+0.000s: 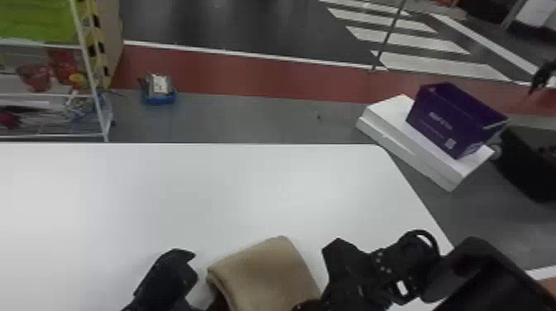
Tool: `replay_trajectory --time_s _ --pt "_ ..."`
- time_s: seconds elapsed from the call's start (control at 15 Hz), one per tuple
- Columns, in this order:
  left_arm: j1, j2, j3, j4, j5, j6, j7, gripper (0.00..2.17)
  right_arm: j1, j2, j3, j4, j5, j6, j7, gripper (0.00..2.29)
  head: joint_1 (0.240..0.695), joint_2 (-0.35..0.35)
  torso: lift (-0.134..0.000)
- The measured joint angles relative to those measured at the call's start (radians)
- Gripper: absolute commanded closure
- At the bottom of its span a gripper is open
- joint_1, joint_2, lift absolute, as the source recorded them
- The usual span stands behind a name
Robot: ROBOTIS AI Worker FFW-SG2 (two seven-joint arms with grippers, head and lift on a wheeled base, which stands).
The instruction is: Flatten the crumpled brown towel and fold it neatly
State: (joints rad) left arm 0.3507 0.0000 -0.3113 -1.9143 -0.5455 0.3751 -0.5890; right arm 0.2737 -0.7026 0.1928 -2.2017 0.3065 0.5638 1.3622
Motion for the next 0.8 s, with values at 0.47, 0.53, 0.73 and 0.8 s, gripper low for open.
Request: replay_trajectory --time_s 0.47,0.53,0.73,0.8 --pt "-0.005 0.000 0.091 -0.104 -0.102 0.062 -0.083 0.16 -0.001 -0.001 0.001 -0.001 0.004 0.000 0.000 1.75 0.695 -0.186 -0.124" --pt "-0.006 0.000 0.102 -0.111 -0.113 0.078 -0.076 0.16 -0.001 -0.001 0.000 -0.001 0.005 0.000 0.000 1.74 0.695 -0.170 -0.124" --pt "0.007 0.000 0.123 -0.130 -0.100 0.086 -0.044 0.16 -0.001 0.003 -0.033 -0.003 -0.041 0.000 0.000 1.75 0.695 -0.136 -0.124" --pt "0.008 0.000 0.126 -0.132 -0.099 0.087 -0.051 0.16 -0.001 0.004 -0.040 -0.005 -0.050 0.000 0.000 1.75 0.695 -0.135 -0.124"
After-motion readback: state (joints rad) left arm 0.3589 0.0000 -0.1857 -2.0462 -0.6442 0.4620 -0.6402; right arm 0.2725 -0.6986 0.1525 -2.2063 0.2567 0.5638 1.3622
